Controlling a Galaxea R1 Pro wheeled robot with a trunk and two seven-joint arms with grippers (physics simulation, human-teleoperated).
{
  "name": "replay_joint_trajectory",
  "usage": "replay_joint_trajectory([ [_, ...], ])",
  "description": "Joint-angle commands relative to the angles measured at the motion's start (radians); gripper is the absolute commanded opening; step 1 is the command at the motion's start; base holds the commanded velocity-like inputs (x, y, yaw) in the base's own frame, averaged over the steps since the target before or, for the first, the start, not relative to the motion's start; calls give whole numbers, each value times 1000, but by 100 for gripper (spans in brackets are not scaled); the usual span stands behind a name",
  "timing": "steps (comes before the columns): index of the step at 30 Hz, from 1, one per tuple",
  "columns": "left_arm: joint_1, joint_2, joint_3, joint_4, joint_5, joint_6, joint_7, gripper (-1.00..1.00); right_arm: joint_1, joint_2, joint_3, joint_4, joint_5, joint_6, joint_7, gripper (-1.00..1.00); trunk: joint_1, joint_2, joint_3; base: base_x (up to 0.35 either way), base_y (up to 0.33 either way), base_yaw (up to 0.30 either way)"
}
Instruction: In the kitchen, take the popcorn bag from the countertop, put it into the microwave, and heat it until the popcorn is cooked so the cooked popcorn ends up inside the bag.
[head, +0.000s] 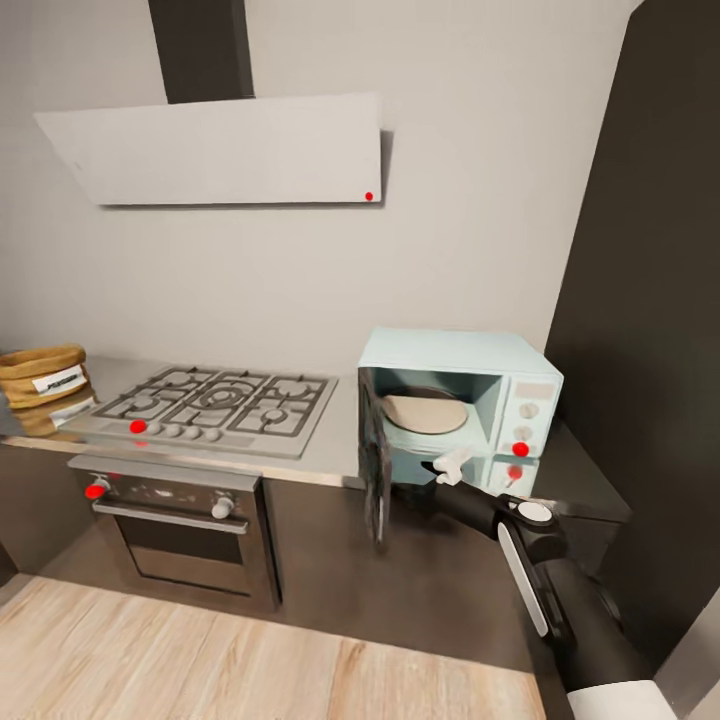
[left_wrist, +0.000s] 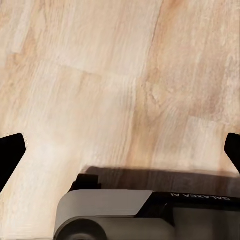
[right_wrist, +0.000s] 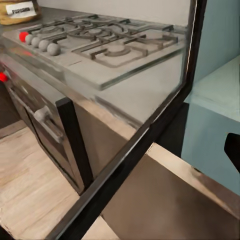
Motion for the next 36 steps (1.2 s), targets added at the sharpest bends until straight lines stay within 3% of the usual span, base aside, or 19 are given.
replay_joint_trajectory([
  [1, -1, -1, 5, 1, 2, -3, -1, 100, -1, -1, 0, -2, 2, 5, 4, 100, 0, -1, -1, -1, 0, 275],
  [9, -1, -1, 5, 1, 2, -3, -1, 100, -1, -1, -3, -2, -1, 5, 4, 100, 0, -1, -4, 0, 0, 251],
  [36, -1, 0, 5, 1, 2, -3, -1, 100, 2, -2, 0, -1, -2, 4, 5, 100, 0, -1, -7, 0, 0, 50],
])
